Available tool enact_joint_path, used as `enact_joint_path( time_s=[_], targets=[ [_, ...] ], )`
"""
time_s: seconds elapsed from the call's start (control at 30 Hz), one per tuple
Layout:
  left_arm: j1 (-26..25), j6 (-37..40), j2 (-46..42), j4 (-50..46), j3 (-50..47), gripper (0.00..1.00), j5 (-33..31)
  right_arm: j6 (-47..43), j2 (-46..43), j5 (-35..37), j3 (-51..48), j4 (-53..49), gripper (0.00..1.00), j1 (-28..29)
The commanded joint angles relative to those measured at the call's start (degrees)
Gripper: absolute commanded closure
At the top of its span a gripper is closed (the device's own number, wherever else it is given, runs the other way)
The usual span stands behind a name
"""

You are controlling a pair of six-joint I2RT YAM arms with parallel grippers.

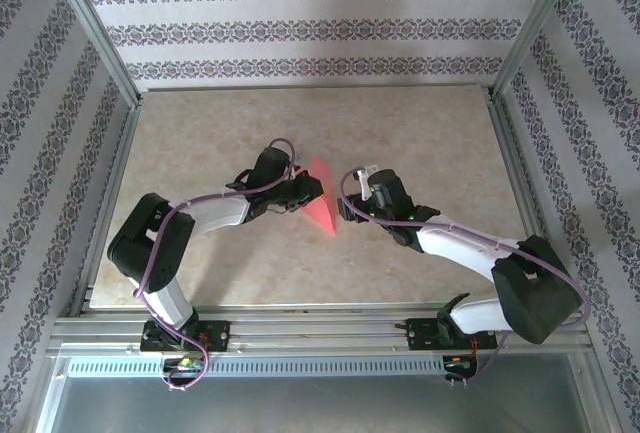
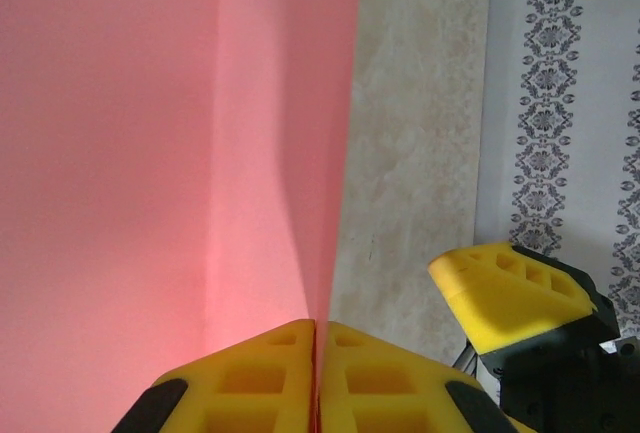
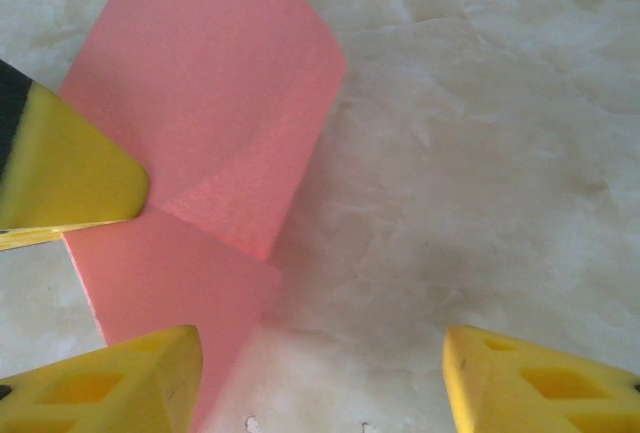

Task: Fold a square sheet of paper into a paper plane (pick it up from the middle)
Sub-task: Fourth fold the wing at the center of the table.

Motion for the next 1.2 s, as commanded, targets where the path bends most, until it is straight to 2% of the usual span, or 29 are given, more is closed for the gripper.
enact_joint_path(
  time_s=[0.0, 0.2, 0.3, 0.47, 0.67, 0.87, 1.17],
  targets=[
    [-0.7, 1.4, 2.2, -5.9, 0.8, 0.9, -0.9, 3.6, -0.7, 0.9, 0.5, -3.4, 0.37, 1.9],
    [-0.7, 0.1, 3.7, -11.4, 0.8, 0.9, -4.5, 8.6, 3.0, 2.6, 1.9, -4.5, 0.4, 7.3],
    [-0.6, 0.4, 4.3, -12.1, 1.4, 0.9, -3.5, 10.0, 5.9, 2.6, 3.3, -4.5, 0.45, 9.2],
    [-0.7, 2.0, 4.6, -17.5, 4.2, 0.9, -3.8, 11.3, 10.0, 7.0, 5.9, -5.6, 0.53, 12.6],
    [-0.7, 2.3, 5.5, -22.1, 6.7, 0.9, -3.5, 14.2, 13.9, 8.0, 8.1, -6.0, 0.61, 13.3],
    [-0.6, 2.1, 5.9, -24.3, 8.2, 0.89, -3.5, 18.7, 16.2, 9.2, 9.2, -7.0, 0.63, 14.3],
    [-0.7, 1.6, 5.7, -25.6, 8.6, 0.89, -4.1, 18.2, 17.8, 12.4, 10.6, -10.9, 0.66, 15.2]
  ],
)
